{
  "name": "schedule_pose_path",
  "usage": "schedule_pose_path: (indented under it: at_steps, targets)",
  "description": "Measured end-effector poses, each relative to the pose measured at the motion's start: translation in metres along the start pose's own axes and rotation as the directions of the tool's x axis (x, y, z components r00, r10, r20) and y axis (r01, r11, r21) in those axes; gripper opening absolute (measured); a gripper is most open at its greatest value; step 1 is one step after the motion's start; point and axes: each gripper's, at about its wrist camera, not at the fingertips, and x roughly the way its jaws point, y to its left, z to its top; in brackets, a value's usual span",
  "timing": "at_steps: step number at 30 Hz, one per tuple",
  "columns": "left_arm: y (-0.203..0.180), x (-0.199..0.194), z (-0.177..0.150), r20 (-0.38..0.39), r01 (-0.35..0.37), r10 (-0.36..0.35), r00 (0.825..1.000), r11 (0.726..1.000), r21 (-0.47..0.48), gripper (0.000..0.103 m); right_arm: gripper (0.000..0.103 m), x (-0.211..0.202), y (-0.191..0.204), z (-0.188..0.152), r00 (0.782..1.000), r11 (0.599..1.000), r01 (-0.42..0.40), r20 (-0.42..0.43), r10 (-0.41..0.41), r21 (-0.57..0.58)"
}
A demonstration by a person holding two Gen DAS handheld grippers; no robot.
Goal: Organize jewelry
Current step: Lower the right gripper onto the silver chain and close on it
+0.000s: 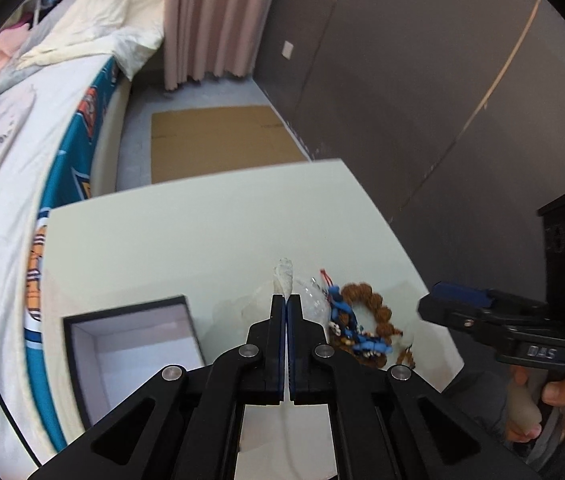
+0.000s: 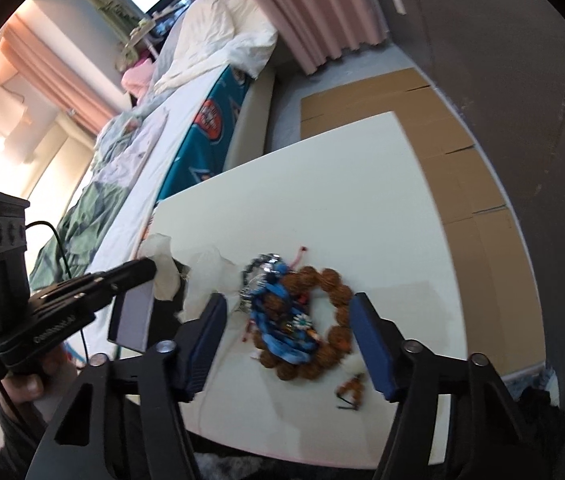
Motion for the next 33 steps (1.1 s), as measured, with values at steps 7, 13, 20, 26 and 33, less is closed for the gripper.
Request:
schedule_pose_path:
  at_steps: [7,13,20,26,33]
  targets:
    - [0.018,-0.032,0.008,0.075,0.005,-0.002,0.997,0.999,-0.039,0.0,0.038,0.023,0.023,0.024,0.995,0.999,-0.023,-0.093,0.02,-0.036]
    - [0.041,-0.06,0.008,0.131,-0.005,0.016,0.991,0.997,-0.079,0.0,0.028,0.055,0.046,0.035,0.977,0.996,-0.014,-0.212,-0.006,-0.092]
    - [0.067,-0.082,0.003,0.169,-0.027,0.049,0.984,0.991,-0.131,0.0,0.024,0.093,0.06,0.046,0.938,0.989,0.017,-0.341,-0.066,-0.145]
    - [0.083,-0.088,-0.004,0.174,-0.042,0.071,0.982,0.985,-0.166,0.0,0.024,0.114,0.06,0.046,0.899,0.974,0.098,-0.403,-0.174,-0.202]
    - [0.095,-0.094,-0.01,0.183,-0.043,0.078,0.98,0.982,-0.184,0.0,0.024,0.133,0.058,0.043,0.846,0.941,0.187,-0.44,-0.3,-0.281]
